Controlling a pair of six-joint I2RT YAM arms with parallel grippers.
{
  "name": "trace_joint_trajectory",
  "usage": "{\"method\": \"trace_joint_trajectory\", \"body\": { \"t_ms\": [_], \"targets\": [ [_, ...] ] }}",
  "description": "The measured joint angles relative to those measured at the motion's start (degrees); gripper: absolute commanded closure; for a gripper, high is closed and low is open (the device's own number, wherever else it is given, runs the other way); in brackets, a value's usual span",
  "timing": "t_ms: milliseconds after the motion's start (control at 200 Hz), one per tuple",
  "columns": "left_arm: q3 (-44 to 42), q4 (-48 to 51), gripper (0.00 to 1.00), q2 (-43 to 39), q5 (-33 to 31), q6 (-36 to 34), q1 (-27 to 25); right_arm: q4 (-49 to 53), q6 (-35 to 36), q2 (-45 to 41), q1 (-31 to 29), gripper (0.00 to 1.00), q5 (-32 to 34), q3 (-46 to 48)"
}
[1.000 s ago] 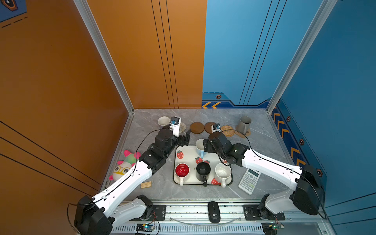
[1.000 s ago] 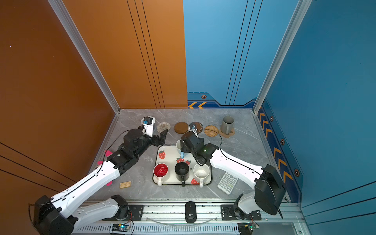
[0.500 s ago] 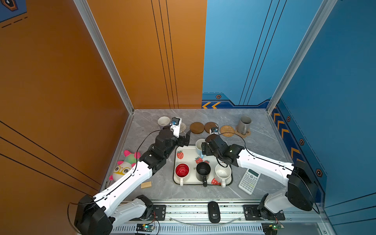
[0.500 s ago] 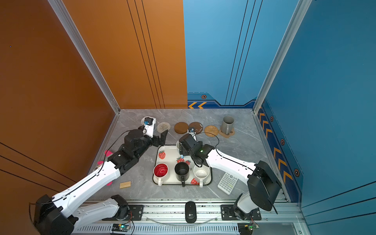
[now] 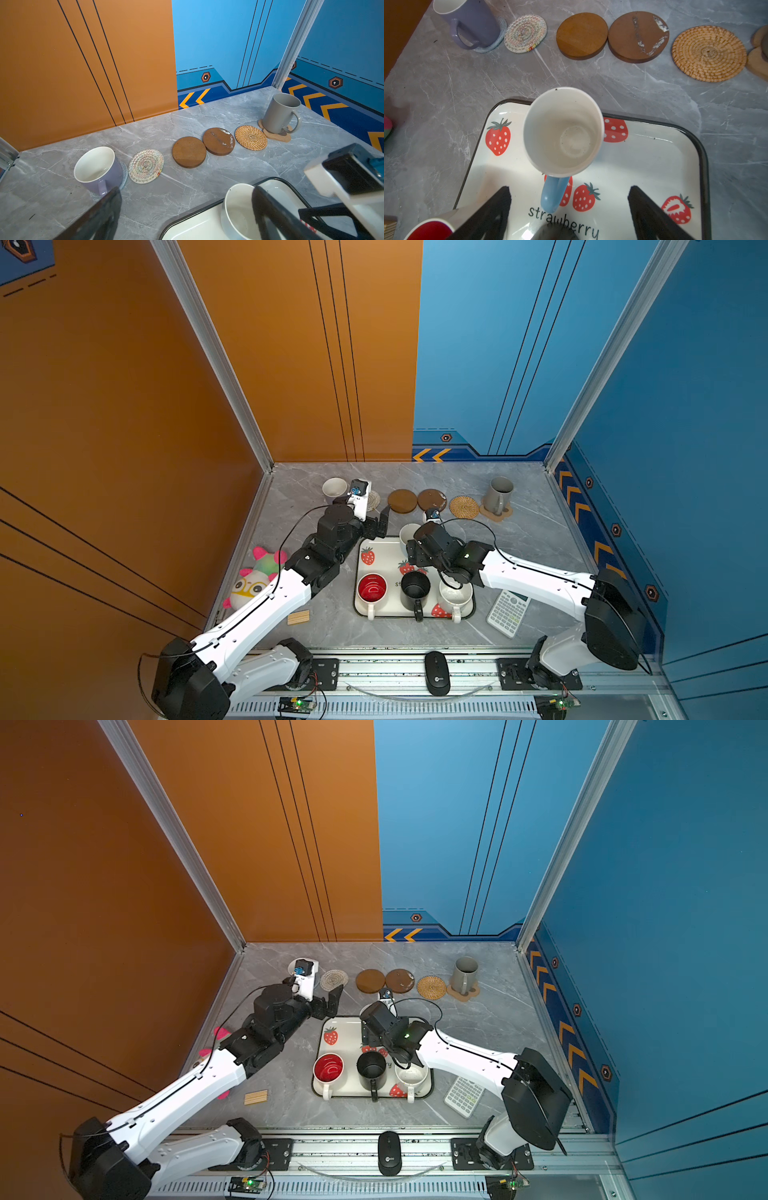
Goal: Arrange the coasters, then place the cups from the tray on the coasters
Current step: 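Lower the right gripper onto the white blue-handled mug and grasp its rim, then lift the white blue-handled mug off the tray with the right gripper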
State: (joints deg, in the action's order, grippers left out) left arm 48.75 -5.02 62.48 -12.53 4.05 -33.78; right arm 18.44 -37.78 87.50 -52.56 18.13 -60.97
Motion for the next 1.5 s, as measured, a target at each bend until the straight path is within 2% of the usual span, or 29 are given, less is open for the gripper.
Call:
{"method": "trace_joint_trajectory", "body": {
  "t_ms": [476, 1212, 1497],
  "targets": [
    [0.0, 0.0, 0.02, 0.0, 0.2, 0.0, 0.0, -1.5, -2.2, 4.6, -0.4, 0.15, -3.6, 0.8],
    [-0.1, 0.0, 0.02, 0.0, 0.2, -0.5, 0.0, -3.1, -2.1, 9.6, 0.6, 0.41, -6.1, -1.8],
    [-0.5, -0.2, 0.02, 0.0, 0.2, -1.3, 0.0, -3.0, -1.7, 9.8, 1.4, 0.47, -6.1, -1.9]
  ]
}}
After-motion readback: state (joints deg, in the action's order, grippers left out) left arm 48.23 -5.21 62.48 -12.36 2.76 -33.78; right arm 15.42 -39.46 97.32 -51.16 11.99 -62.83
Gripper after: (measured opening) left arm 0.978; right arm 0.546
